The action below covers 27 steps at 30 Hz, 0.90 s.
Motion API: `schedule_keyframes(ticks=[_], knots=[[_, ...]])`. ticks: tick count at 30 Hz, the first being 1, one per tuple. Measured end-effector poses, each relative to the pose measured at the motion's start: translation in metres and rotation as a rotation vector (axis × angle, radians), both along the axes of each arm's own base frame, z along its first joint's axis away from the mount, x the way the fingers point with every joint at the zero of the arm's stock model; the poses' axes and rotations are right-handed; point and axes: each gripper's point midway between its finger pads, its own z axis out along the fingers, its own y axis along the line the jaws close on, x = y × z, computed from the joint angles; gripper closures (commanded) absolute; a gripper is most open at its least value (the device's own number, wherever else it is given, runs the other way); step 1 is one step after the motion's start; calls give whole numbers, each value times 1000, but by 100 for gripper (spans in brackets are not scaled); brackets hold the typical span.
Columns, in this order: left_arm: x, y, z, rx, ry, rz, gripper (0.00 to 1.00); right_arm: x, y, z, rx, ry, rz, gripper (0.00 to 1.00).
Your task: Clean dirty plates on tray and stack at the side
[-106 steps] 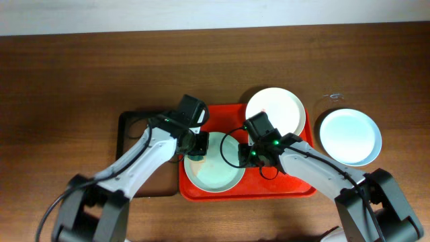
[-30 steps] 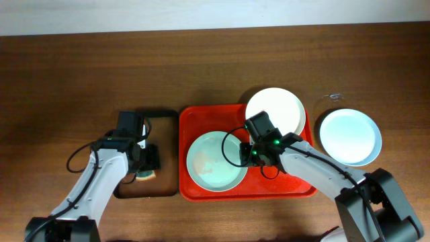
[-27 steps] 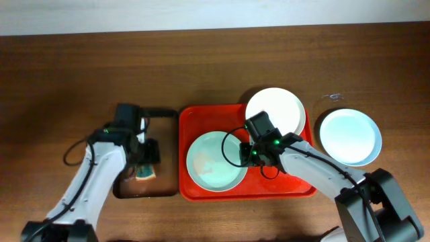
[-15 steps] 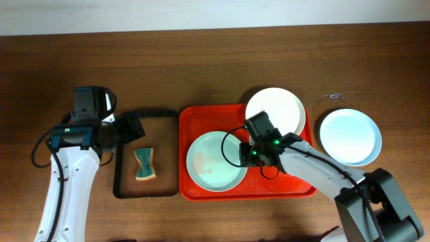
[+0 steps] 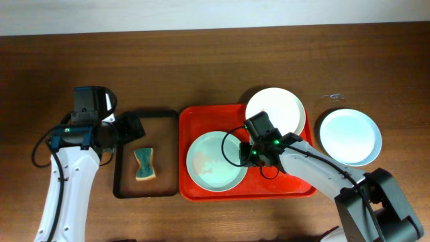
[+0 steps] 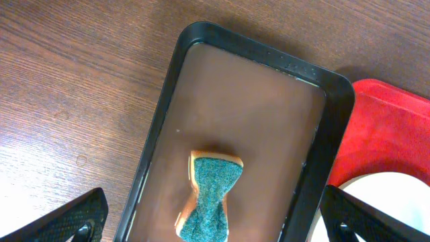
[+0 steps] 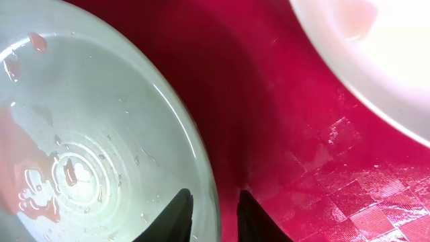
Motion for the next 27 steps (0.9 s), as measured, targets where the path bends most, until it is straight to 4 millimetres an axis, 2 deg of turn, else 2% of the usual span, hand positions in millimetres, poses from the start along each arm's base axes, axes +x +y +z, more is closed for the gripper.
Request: schedule_keyframes(ticks=[5,7,9,11,13,15,18,22,24,25,26,27], knots=[[0,0,0,0,0,0,1,-2,-1,-6,-7,21,-14,76],[0,0,0,0,-2,0,1,-2,-1,-6,-6,22,-17,82],[15,1,8,4,-67,1,1,-2,-1,-6,-6,23,-19,89],[20,2,11,-25,-92,11,1,-2,-1,-6,-6,24,-20,92],[23,17,14,-54,-116,60,1,-2,-1,-6,-5,24,-21,92],[15,57,14,-61,-115,179,1,-2,-1,-6,-4,24,-21,92],[9,70,12,-64,-106,222,1,-2,-1,-6,-4,23,-21,92],[9,69,12,-67,-106,221,1,-2,-2,-6,-8,22,-21,78],[9,69,12,-67,-106,221,1,-1,-2,-6,-8,22,-23,46],[9,69,12,-67,-106,221,1,-1,-1,-6,-4,19,-23,10],[9,69,12,-67,-106,221,1,2,1,-3,2,10,-21,2],[9,69,12,-67,-106,221,1,5,3,1,11,-1,-20,1]])
